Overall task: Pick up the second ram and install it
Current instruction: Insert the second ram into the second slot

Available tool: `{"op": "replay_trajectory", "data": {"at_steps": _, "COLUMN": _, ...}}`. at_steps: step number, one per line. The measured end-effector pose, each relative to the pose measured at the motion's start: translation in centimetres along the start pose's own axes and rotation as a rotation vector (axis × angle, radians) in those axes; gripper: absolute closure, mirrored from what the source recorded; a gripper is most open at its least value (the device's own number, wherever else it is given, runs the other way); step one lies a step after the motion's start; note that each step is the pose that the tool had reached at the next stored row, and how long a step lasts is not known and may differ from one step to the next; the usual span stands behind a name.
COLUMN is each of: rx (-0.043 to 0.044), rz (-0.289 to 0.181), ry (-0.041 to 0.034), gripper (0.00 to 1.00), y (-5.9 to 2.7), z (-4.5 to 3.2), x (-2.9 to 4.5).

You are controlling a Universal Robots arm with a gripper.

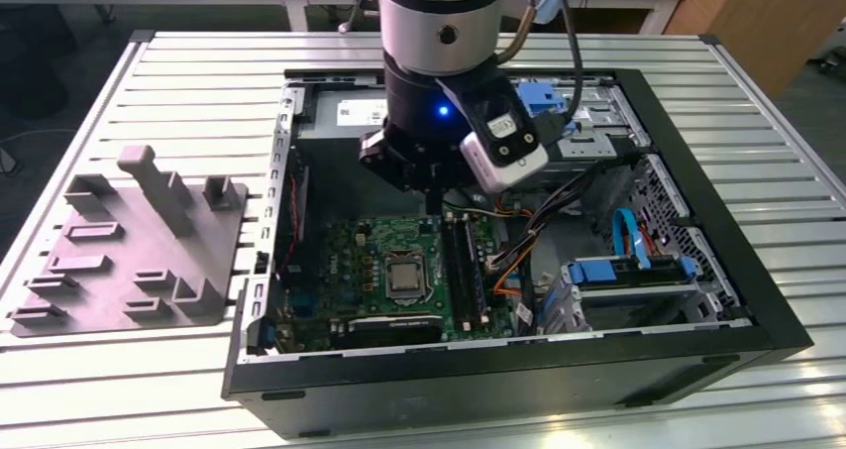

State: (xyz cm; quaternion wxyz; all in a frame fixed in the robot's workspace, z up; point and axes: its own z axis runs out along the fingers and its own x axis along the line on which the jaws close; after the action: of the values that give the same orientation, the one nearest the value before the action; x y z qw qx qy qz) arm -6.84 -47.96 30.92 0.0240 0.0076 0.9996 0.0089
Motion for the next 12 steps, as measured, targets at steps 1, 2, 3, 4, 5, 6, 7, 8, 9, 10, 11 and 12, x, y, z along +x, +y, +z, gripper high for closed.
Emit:
{"op": "replay_trajectory", "data": {"at_steps": 1, "rx": 0.0, "rz": -0.001, "ry": 0.0, "gripper": 0.89, "y": 0.0, "z": 0.11, "x": -0.2}}
{"op": "replay_trajectory", "data": {"at_steps": 2, "rx": -0.0001, "rz": -0.004, "ry": 0.0001, "gripper": 0.89, "y": 0.0, "z": 0.23, "x": -0.36}}
{"op": "replay_trajectory", "data": {"at_steps": 3, "rx": -0.0003, "rz": -0.008, "ry": 0.0001, "gripper": 0.89, "y": 0.0, "z": 0.37, "x": -0.45}}
{"op": "replay_trajectory", "data": {"at_steps": 4, "rx": -0.0004, "rz": -0.011, "ry": 0.0002, "gripper": 0.89, "y": 0.0, "z": 0.54, "x": -0.5}}
{"op": "replay_trajectory", "data": {"at_steps": 5, "rx": -0.0006, "rz": -0.014, "ry": 0.0003, "gripper": 0.89, "y": 0.0, "z": 0.73, "x": -0.52}}
{"op": "replay_trajectory", "data": {"at_steps": 6, "rx": -0.0007, "rz": -0.016, "ry": 0.0002, "gripper": 0.89, "y": 0.0, "z": 0.92, "x": -0.53}}
{"op": "replay_trajectory", "data": {"at_steps": 7, "rx": -0.0008, "rz": -0.017, "ry": 0.0003, "gripper": 0.89, "y": -0.01, "z": 1.1, "x": -0.53}}
{"op": "replay_trajectory", "data": {"at_steps": 8, "rx": -0.0007, "rz": -0.019, "ry": 0.0004, "gripper": 0.89, "y": -0.01, "z": 1.27, "x": -0.53}}
{"op": "replay_trajectory", "data": {"at_steps": 9, "rx": -0.0009, "rz": -0.02, "ry": 0.0004, "gripper": 0.89, "y": -0.01, "z": 1.45, "x": -0.54}}
{"op": "replay_trajectory", "data": {"at_steps": 10, "rx": -0.0009, "rz": -0.021, "ry": 0.0004, "gripper": 0.89, "y": -0.02, "z": 1.63, "x": -0.54}}
{"op": "replay_trajectory", "data": {"at_steps": 11, "rx": -0.001, "rz": -0.022, "ry": 0.0004, "gripper": 0.89, "y": -0.02, "z": 1.83, "x": -0.55}}
{"op": "replay_trajectory", "data": {"at_steps": 12, "rx": -0.001, "rz": -0.023, "ry": 0.0004, "gripper": 0.89, "y": -0.02, "z": 2.01, "x": -0.55}}
